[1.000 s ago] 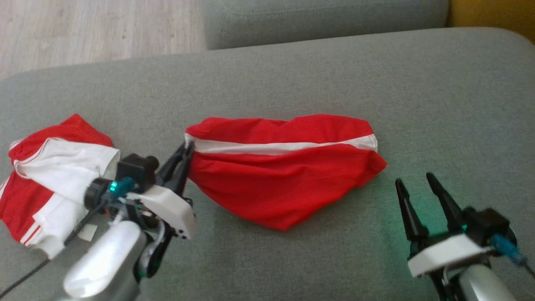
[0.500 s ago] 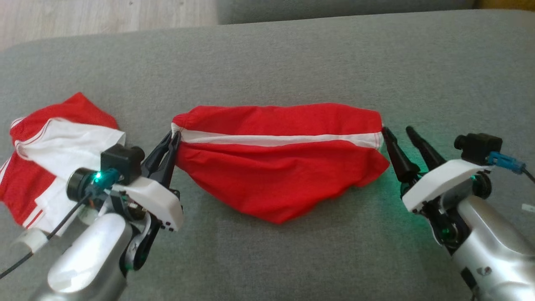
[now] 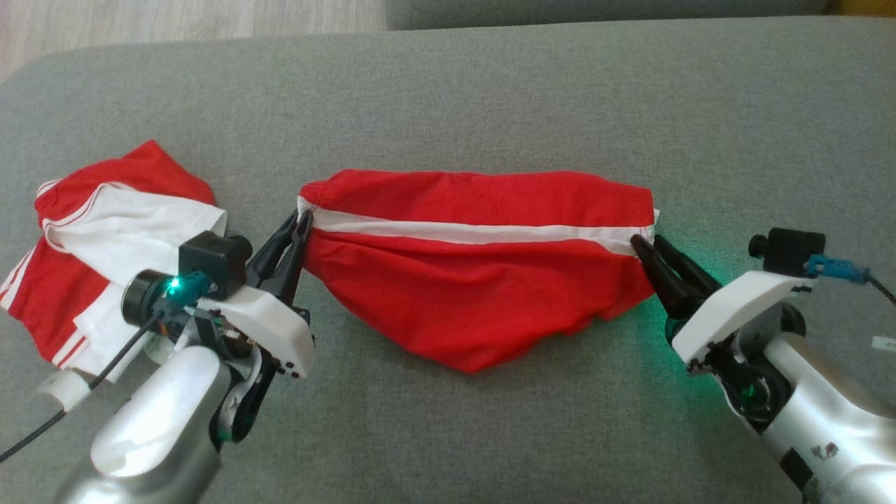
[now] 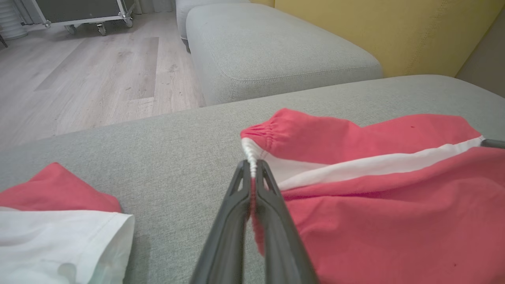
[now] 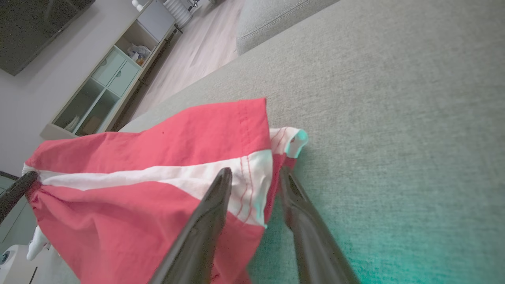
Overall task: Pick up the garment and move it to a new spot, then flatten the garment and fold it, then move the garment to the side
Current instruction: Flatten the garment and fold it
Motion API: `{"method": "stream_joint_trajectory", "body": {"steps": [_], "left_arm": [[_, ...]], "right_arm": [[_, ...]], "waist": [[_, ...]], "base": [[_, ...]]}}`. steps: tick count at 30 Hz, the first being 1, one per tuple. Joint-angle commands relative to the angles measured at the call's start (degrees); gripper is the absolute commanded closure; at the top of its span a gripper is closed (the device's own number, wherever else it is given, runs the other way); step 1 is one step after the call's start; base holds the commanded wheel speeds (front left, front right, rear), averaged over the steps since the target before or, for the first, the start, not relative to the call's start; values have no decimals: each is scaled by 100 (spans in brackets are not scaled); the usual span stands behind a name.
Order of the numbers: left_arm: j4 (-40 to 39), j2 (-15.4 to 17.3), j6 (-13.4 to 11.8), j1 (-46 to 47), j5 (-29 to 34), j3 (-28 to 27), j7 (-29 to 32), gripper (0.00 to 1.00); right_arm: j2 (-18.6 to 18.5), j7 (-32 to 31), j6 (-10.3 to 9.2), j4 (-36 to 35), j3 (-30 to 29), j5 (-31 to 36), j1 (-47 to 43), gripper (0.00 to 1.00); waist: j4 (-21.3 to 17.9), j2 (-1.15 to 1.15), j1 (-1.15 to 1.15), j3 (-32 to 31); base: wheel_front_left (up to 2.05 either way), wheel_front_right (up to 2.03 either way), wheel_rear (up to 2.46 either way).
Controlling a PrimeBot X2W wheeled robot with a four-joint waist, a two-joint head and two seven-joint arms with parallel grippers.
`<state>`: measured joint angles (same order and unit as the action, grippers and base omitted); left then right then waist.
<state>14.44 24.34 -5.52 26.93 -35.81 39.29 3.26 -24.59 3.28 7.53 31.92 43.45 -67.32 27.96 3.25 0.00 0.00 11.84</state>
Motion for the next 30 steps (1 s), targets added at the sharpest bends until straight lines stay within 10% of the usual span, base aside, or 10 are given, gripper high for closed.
{"method": "stream_joint_trajectory", "body": {"steps": [1, 4, 6, 17, 30], "left_arm": [[-121, 143, 2, 295, -4, -212, -55, 100], [-110, 134, 11, 287, -18, -197, -71, 100], [-104, 131, 12, 275, -29, -189, -78, 100], [-243, 207, 180, 305, -43, -183, -301, 100], [516, -597, 1088, 3355, 221, -411, -1221, 100]], "right_arm": [[-165, 136, -4, -165, 176, -83, 100, 50], [-237, 284, -4, -210, 402, -139, 125, 70], [-268, 338, -4, -257, 547, -223, 137, 100], [-685, 978, -4, -300, 867, -334, 459, 100], [-1554, 1169, -4, -200, -913, 221, 3083, 100]], "waist": [[-16, 0, 0, -42], [-21, 0, 0, -83], [-29, 0, 0, -108], [-193, 0, 0, -389], [-745, 0, 0, 222]], "base": [[0, 0, 0], [0, 0, 0], [0, 0, 0], [0, 0, 0], [0, 0, 0]]}}
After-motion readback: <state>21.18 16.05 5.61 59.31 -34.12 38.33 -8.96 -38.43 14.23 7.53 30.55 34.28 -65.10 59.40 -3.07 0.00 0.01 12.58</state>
